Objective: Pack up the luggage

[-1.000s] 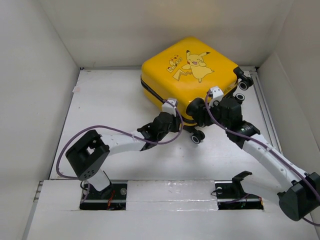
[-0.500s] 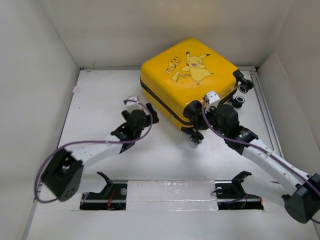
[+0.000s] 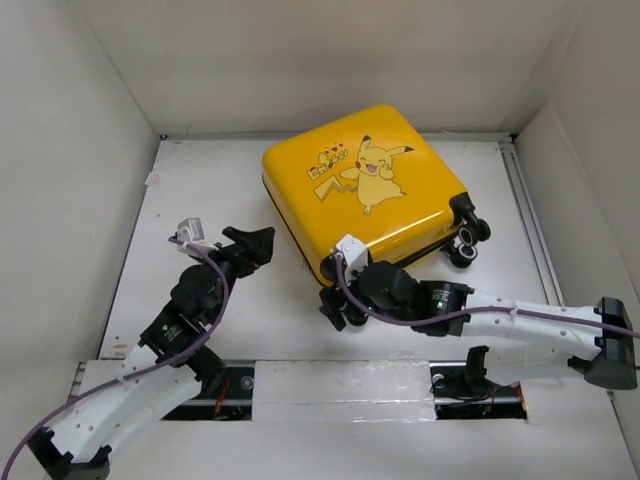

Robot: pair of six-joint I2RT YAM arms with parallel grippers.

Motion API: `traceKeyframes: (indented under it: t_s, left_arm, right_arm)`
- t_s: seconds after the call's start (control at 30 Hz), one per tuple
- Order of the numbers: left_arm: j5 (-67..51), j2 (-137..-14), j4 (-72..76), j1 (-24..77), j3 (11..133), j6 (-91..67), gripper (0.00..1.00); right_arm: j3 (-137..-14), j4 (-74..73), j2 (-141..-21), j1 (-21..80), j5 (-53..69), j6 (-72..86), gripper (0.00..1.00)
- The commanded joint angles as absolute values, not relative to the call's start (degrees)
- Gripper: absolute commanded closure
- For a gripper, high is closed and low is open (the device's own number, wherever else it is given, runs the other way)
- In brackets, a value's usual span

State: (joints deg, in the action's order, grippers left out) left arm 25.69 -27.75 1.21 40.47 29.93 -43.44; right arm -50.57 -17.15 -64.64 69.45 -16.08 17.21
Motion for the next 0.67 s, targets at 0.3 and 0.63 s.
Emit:
traceKeyframes:
  t_s: [0.3, 0.63]
  left_arm:
    - [21.6, -19.2, -5.4, 40.6, 29.0, -45.7, 0.0]
    - [25.4, -28.5, -5.6, 40.6, 34.5, -40.1, 0.0]
  right_arm:
    - [-57.8, -10.1, -48.4, 72.6, -25.7, 10.5, 0.0]
    - [-45.9, 3.2, -51.5, 58.6, -19.0, 15.0, 0.0]
